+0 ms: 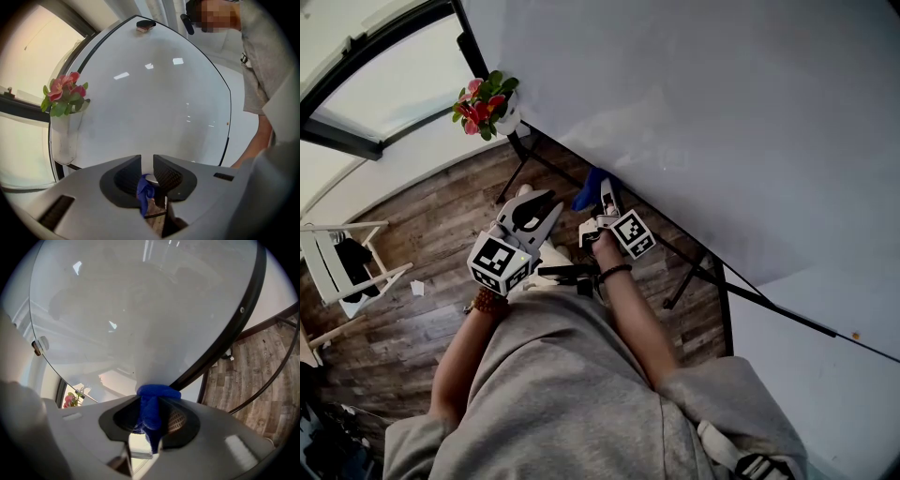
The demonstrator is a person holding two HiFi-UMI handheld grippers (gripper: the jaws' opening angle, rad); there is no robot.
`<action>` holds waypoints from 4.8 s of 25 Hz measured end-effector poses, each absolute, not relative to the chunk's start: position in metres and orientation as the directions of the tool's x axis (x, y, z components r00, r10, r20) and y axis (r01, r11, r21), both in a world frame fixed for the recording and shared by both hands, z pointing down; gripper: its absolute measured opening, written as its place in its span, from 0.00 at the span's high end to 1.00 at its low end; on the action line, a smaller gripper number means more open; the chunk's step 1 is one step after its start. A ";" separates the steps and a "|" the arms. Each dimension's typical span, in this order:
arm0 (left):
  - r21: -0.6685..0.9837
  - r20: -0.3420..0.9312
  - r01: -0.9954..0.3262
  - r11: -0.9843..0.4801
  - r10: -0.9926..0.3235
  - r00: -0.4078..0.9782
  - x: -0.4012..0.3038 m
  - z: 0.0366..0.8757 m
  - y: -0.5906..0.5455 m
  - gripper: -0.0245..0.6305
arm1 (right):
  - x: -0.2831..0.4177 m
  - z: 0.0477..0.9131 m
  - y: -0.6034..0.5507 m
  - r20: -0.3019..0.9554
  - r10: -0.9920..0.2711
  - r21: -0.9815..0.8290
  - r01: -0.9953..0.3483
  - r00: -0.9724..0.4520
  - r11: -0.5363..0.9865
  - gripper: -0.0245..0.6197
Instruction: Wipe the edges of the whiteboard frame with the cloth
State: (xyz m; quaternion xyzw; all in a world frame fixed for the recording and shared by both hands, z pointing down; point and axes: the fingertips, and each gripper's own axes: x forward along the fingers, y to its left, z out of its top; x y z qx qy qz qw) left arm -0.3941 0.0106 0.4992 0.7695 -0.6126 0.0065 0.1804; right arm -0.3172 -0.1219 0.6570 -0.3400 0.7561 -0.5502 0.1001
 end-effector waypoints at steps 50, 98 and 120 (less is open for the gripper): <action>0.896 0.045 -0.367 -0.250 -0.771 0.635 -0.395 0.657 -0.084 0.73 | -0.378 0.648 -0.112 0.109 -0.303 -0.975 -0.161 -0.947 0.153 0.77; 0.647 0.356 -0.762 -0.006 -0.881 0.310 -0.418 0.667 -0.097 0.77 | -0.205 0.438 -0.030 0.195 -0.706 -0.177 -0.732 -0.681 0.657 0.71; 0.650 0.383 -0.754 0.091 -0.897 0.221 -0.485 0.672 -0.091 0.78 | -0.202 0.435 -0.029 0.192 -0.716 -0.184 -0.742 -0.671 0.645 0.72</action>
